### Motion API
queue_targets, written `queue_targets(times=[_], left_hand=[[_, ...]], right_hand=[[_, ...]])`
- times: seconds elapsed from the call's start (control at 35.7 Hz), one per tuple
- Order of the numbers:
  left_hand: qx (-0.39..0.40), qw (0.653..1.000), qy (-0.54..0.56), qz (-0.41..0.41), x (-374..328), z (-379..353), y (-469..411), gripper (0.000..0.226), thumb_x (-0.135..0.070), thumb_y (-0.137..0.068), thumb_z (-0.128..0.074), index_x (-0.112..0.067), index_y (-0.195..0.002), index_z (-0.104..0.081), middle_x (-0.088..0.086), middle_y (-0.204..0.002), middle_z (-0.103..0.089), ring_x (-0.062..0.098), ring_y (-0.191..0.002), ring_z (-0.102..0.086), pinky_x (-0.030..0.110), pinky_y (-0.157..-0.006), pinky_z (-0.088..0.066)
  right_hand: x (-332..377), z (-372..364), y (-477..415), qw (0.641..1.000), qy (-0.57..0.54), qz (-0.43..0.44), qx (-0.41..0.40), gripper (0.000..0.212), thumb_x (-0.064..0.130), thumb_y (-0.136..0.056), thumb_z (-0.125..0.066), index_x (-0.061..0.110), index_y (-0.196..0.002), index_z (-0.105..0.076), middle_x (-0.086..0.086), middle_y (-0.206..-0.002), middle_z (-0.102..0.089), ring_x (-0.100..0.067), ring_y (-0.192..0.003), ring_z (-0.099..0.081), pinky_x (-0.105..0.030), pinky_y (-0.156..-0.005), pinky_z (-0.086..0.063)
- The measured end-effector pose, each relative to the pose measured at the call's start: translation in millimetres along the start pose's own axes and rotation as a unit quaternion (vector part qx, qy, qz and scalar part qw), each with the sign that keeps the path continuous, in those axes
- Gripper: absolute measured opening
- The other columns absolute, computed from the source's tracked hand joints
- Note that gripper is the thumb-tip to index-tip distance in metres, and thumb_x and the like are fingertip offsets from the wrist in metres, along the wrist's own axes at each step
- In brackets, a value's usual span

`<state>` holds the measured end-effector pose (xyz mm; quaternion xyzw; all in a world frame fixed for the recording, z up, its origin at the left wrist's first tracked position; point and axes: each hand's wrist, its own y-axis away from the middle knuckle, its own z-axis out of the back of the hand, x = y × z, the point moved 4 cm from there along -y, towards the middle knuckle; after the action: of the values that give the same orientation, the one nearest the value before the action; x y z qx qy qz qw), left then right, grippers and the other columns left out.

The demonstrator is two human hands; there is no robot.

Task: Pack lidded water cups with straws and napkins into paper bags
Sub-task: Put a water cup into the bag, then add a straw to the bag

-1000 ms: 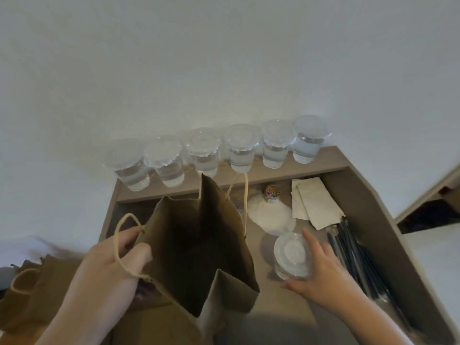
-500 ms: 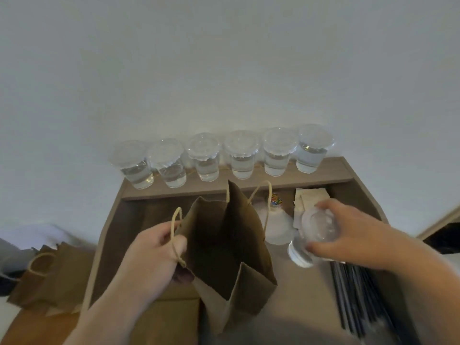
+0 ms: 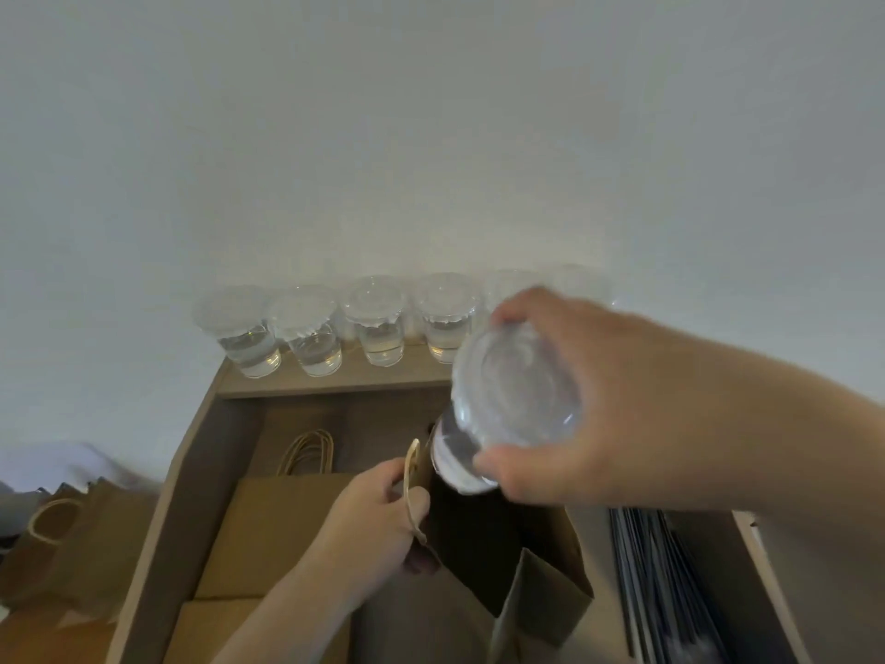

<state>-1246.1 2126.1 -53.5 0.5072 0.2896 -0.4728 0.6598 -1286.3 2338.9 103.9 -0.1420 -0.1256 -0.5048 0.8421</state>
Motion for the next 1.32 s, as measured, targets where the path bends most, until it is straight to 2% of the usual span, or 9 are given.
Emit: queue_targets(times=[0.08, 0.17, 0.67, 0.78, 0.92, 1.04, 1.12, 1.23, 1.32], left_hand=[[0.002, 1.000, 0.008, -0.004, 1, 4, 3, 0.016, -0.031, -0.097, -0.063, -0.017, -0.101, -0.070, 0.013, -0.073, -0.078, 0.037, -0.062, -0.076, 0.032, -0.052, -0.059], [0.014, 1.000, -0.002, 0.002, 4, 5, 6, 0.011, -0.023, -0.104, -0.058, -0.019, -0.105, -0.069, 0.008, -0.075, -0.079, 0.033, -0.063, -0.077, 0.030, -0.054, -0.058], [0.027, 0.997, -0.066, -0.027, 7, 3, 14, 0.020, -0.022, -0.105, -0.057, -0.023, -0.125, -0.061, 0.003, -0.096, -0.077, 0.018, -0.064, -0.077, 0.027, -0.059, -0.061], [0.019, 0.996, -0.081, -0.035, 8, 2, 16, 0.021, -0.019, -0.103, -0.054, -0.023, -0.123, -0.059, 0.007, -0.097, -0.074, 0.019, -0.066, -0.077, 0.024, -0.057, -0.059], [0.018, 0.997, -0.073, -0.031, 6, 8, 16, 0.028, -0.015, -0.104, -0.054, -0.028, -0.128, -0.059, 0.006, -0.094, -0.076, 0.021, -0.065, -0.078, 0.025, -0.056, -0.059], [0.013, 0.998, -0.061, -0.029, 3, 11, 17, 0.029, -0.021, -0.103, -0.061, -0.027, -0.132, -0.059, 0.006, -0.096, -0.077, 0.023, -0.068, -0.078, 0.030, -0.060, -0.062], [0.004, 0.997, -0.065, -0.034, 4, 10, 18, 0.028, -0.036, -0.104, -0.064, -0.032, -0.131, -0.057, 0.001, -0.099, -0.077, 0.019, -0.072, -0.079, 0.025, -0.060, -0.061], [-0.002, 0.998, -0.057, -0.032, 7, 10, 16, 0.031, -0.030, -0.103, -0.065, -0.032, -0.133, -0.056, 0.005, -0.098, -0.077, 0.022, -0.070, -0.079, 0.030, -0.061, -0.062], [-0.019, 0.997, -0.064, -0.047, 5, 10, 16, 0.029, -0.021, -0.104, -0.060, -0.043, -0.123, -0.057, 0.001, -0.086, -0.078, 0.020, -0.069, -0.079, 0.025, -0.056, -0.060]], right_hand=[[12, -19, -5, 0.989, 0.036, -0.010, 0.143, 0.095, 0.099, -0.050, -0.062, 0.064, -0.131, -0.026, 0.036, -0.113, -0.048, 0.002, -0.092, -0.057, -0.026, -0.070, -0.051], [22, -35, -3, 0.964, 0.099, -0.014, 0.248, 0.092, 0.088, -0.066, -0.067, 0.052, -0.139, -0.024, 0.024, -0.122, -0.049, -0.008, -0.100, -0.055, -0.027, -0.080, -0.052], [-11, -188, -34, 0.867, 0.183, -0.076, 0.457, 0.079, 0.038, -0.093, -0.079, 0.020, -0.159, -0.038, -0.010, -0.139, -0.058, -0.035, -0.129, -0.058, -0.049, -0.104, -0.048], [-21, -197, -32, 0.891, 0.136, -0.111, 0.419, 0.049, 0.022, -0.097, -0.076, 0.013, -0.142, -0.060, -0.017, -0.138, -0.066, -0.039, -0.128, -0.064, -0.044, -0.085, -0.048], [-9, -159, -25, 0.922, 0.085, -0.074, 0.369, 0.065, 0.038, -0.092, -0.081, 0.025, -0.149, -0.053, -0.004, -0.132, -0.068, -0.029, -0.120, -0.066, -0.044, -0.098, -0.055], [11, -70, -6, 0.976, -0.070, 0.031, 0.205, 0.036, 0.058, -0.100, -0.058, 0.047, -0.134, -0.060, 0.020, -0.116, -0.071, 0.000, -0.105, -0.068, -0.028, -0.092, -0.060], [-13, -6, 18, 0.965, -0.263, 0.022, 0.002, 0.024, 0.057, -0.099, -0.051, 0.049, -0.110, -0.071, 0.010, -0.087, -0.076, -0.009, -0.076, -0.073, -0.026, -0.068, -0.061], [-108, -16, 31, 0.914, -0.309, -0.173, -0.200, 0.027, 0.045, -0.097, -0.056, 0.030, -0.094, -0.078, -0.003, -0.056, -0.062, -0.019, -0.050, -0.055, -0.035, -0.059, -0.048], [-172, -103, 41, 0.909, -0.210, -0.355, -0.068, 0.021, 0.035, -0.103, -0.060, 0.028, -0.089, -0.074, 0.001, -0.074, -0.072, -0.016, -0.062, -0.068, -0.043, -0.068, -0.064]])
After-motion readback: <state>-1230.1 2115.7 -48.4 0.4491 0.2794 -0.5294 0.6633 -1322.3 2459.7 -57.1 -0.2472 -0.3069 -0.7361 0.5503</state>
